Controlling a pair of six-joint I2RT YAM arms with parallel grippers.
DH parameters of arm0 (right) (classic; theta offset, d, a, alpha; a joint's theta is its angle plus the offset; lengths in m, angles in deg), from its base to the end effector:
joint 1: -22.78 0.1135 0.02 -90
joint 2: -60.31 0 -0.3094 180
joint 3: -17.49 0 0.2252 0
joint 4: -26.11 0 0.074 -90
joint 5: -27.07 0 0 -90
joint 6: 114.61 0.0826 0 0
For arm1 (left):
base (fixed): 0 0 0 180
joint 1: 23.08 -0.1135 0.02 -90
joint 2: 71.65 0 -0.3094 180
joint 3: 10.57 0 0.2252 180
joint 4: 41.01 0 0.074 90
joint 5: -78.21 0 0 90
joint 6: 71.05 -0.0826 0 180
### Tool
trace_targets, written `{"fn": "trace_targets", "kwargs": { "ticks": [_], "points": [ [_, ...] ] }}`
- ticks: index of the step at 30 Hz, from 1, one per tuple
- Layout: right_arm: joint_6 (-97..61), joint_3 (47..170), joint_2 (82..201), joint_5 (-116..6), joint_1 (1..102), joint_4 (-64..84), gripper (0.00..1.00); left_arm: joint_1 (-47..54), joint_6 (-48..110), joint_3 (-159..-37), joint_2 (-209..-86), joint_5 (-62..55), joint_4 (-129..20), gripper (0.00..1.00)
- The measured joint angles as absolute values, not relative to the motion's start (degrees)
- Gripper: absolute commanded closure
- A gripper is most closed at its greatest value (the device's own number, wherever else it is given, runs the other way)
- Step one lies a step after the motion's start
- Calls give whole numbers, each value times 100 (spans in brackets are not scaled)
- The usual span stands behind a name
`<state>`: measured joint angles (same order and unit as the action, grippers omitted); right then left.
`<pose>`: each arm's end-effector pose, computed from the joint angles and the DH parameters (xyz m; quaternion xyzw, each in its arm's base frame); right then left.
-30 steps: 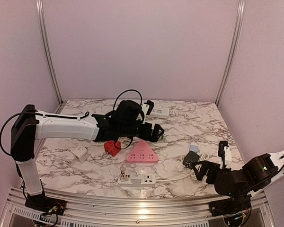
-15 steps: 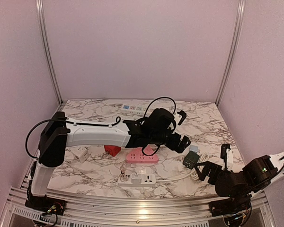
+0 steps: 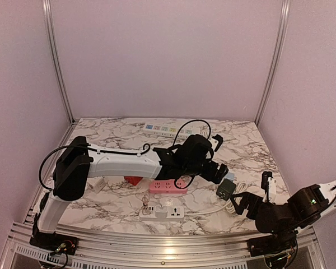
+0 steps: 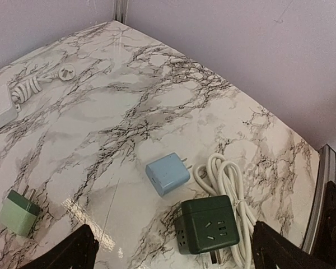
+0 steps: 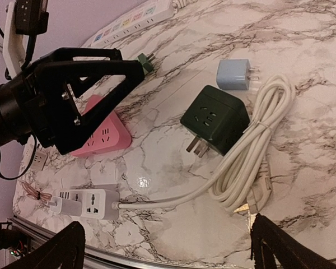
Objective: Insert the plug
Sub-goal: Pick up the plug at the center of the board.
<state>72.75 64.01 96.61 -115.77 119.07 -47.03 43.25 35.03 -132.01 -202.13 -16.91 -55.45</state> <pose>0.0601 0.0556 0.2263 0.1123 0.8697 0.2596 0.4046 0.2422 -0.5343 0.2512 0.3325 0.7667 -0.3328 0.4368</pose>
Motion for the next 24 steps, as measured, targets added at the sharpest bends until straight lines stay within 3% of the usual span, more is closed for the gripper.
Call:
{"fn": "trace_targets", "kwargs": {
  "ticks": [6,13,24],
  "points": [
    [7271,6360,9647,-11568,11907,-4694,2,4086,3595,-13190,-20219,-2244,-5549,1],
    [7266,6360,9634,-11568,11907,-4692,1,3131,3809,-13632,-20685,-2369,-5752,1],
    [7266,6358,9632,-11559,11907,-4681,2,2489,3127,-13953,-21338,-1715,-6017,1]
  ]
}}
